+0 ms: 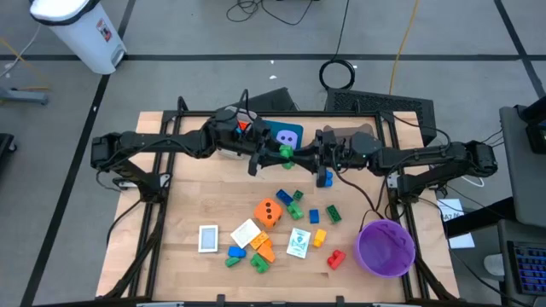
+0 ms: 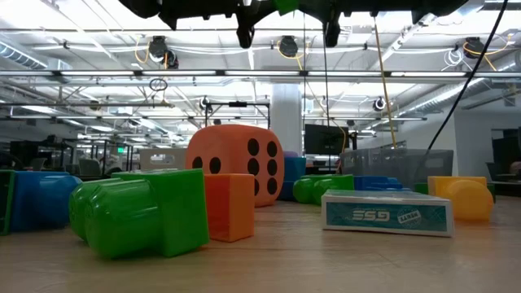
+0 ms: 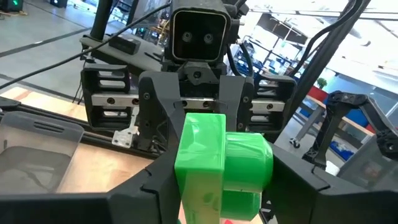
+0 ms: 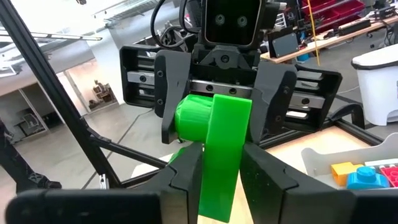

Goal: Pick & Place Toys
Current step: Put the green game piece into the gray bin

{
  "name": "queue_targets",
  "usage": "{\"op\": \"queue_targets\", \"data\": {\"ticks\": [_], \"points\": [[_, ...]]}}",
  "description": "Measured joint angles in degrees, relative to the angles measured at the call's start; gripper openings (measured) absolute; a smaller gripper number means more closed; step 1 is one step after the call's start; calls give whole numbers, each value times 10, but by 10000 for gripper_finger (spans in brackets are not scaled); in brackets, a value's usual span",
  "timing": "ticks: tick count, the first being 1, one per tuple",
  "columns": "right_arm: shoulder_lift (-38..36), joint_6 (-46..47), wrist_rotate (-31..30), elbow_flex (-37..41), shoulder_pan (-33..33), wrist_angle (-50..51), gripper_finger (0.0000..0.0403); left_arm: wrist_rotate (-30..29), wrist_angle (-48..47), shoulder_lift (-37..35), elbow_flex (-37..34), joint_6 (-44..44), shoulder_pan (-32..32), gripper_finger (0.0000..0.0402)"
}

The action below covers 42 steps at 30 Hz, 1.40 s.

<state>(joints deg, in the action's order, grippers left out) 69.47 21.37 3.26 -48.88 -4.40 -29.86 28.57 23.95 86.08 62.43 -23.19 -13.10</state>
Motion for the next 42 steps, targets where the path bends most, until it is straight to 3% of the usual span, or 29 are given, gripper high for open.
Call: {"op": "queue_targets", "data": {"ticks": [18, 31, 36, 42], "points": [[-11, 23, 30, 0, -10, 1, 127, 32, 24, 2, -1, -3, -21, 180], [-66, 19, 31, 1, -59, 73, 128, 58, 7, -27, 20, 4, -72, 171], [-73, 17, 30, 1, -66, 93, 128, 49, -149, -48, 53, 81, -109, 173], [-75, 15, 30, 0, -66, 126, 128, -58, -411, -65, 83, 204, -163, 176]]}}
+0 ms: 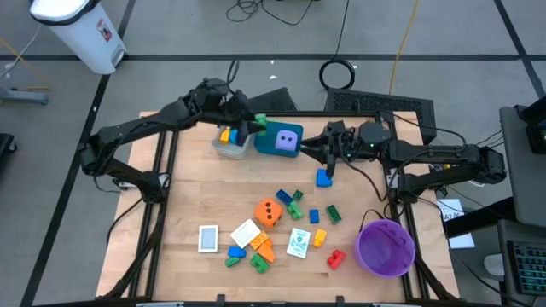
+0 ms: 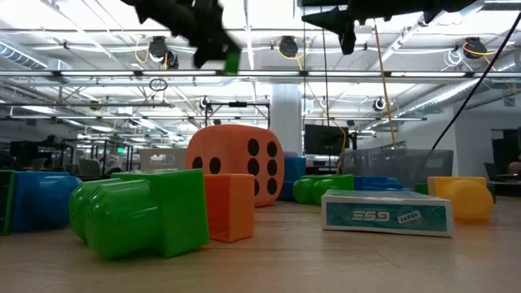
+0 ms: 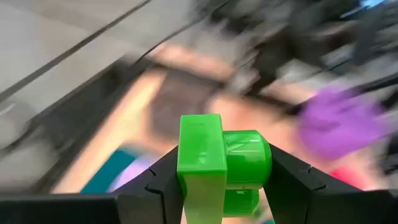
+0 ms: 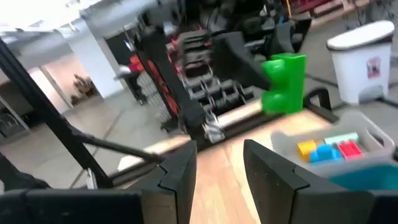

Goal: Pick & Place Toys
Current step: Put the green game piece into the gray bin

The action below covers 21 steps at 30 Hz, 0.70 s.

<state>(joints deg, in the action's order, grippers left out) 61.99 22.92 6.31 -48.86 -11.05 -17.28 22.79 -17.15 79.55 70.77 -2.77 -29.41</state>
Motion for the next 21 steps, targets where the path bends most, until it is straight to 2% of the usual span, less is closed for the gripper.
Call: {"op": "queue_targets", "data": {"ticks": [5, 9, 15, 21], "points": [[0, 0, -1, 0, 0, 22, 128, -86, -177, 6, 1, 51, -47, 173], [1, 0, -1, 0, 0, 30, 128, -136, -274, 22, -1, 63, -78, 173], [1, -13, -3, 0, 0, 30, 128, -138, -294, 48, -22, 48, -106, 177], [1, -12, -4, 0, 0, 30, 128, -138, -258, 83, -41, -7, -115, 173]]}}
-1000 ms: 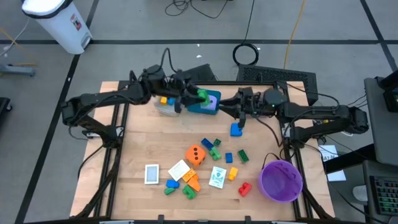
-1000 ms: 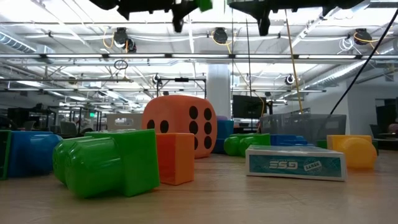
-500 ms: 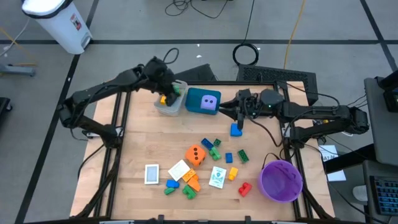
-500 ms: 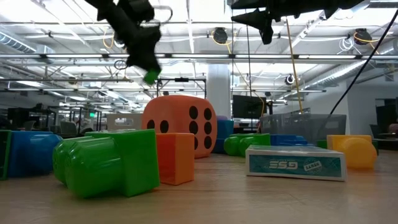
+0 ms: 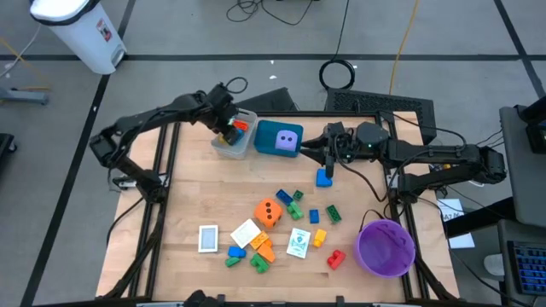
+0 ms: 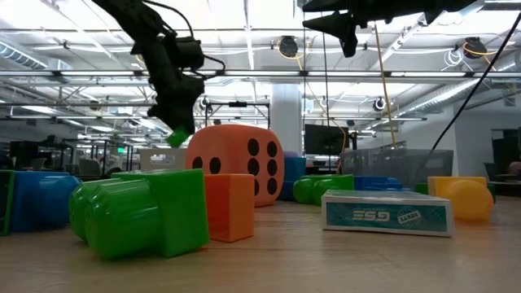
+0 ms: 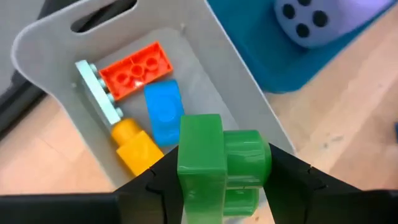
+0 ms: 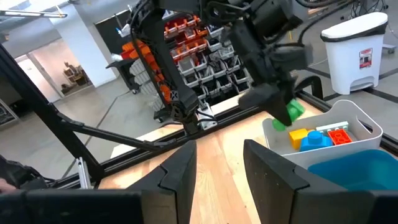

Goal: Pick & Place Toys
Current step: Put the green game piece into the gray bin, then put the black deck of cards into the black bin

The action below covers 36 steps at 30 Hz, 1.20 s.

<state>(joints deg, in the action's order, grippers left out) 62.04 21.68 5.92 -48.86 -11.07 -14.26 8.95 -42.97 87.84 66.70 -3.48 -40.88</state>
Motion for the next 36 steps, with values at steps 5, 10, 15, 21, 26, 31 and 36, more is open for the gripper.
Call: {"op": "queue_targets", "data": {"ticks": [5, 10, 15, 21, 26, 31, 36], "points": [[0, 0, -1, 0, 0, 0, 128, -2, 44, 36, 0, -48, 8, 179], [0, 0, -1, 0, 0, 0, 128, -6, 77, 77, 0, -82, 22, 180], [0, 1, -1, 0, 0, 2, 128, -40, 89, 96, 0, -93, 32, 181], [0, 1, -1, 0, 0, 13, 128, -69, 97, 97, 0, -108, 27, 181], [0, -1, -1, 0, 0, 13, 128, -61, 102, 97, 0, -122, 23, 184], [0, -3, -1, 0, 0, 13, 128, -61, 102, 97, 0, -125, 23, 213], [0, -3, -1, 0, 0, 13, 128, -60, 100, 96, 4, -132, 23, 245]]}}
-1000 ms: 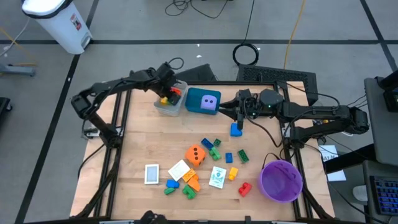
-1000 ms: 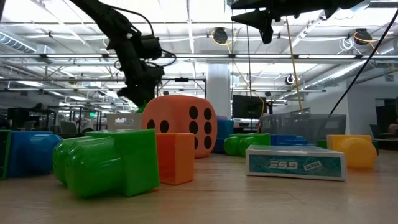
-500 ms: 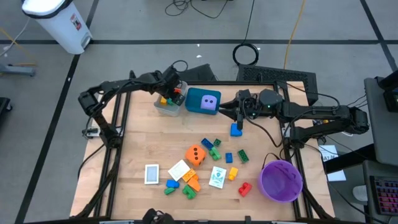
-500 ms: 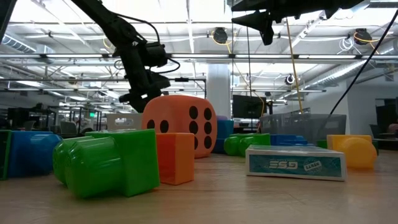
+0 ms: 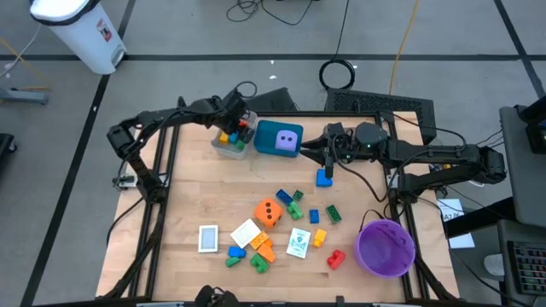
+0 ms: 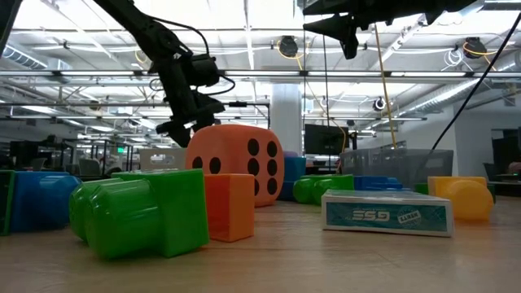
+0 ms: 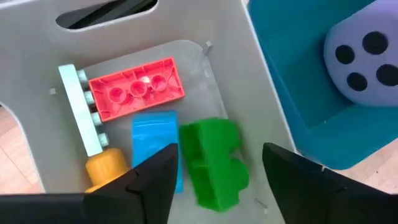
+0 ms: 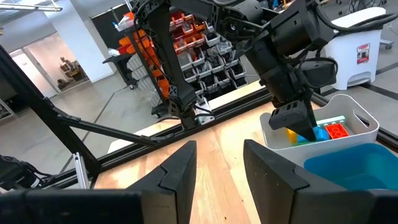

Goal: Pick & Place Toys
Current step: Put the black deck of cards into the black bin

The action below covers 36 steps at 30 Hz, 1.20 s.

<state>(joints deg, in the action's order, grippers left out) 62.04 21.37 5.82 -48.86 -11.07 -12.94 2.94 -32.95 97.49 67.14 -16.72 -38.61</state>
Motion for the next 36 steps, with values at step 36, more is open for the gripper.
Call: {"op": "queue_targets", "data": {"ticks": [36], "points": [[8, 36, 0, 0, 37, -5, 128, 133, 57, -557, -24, -4, 39, 262]]}}
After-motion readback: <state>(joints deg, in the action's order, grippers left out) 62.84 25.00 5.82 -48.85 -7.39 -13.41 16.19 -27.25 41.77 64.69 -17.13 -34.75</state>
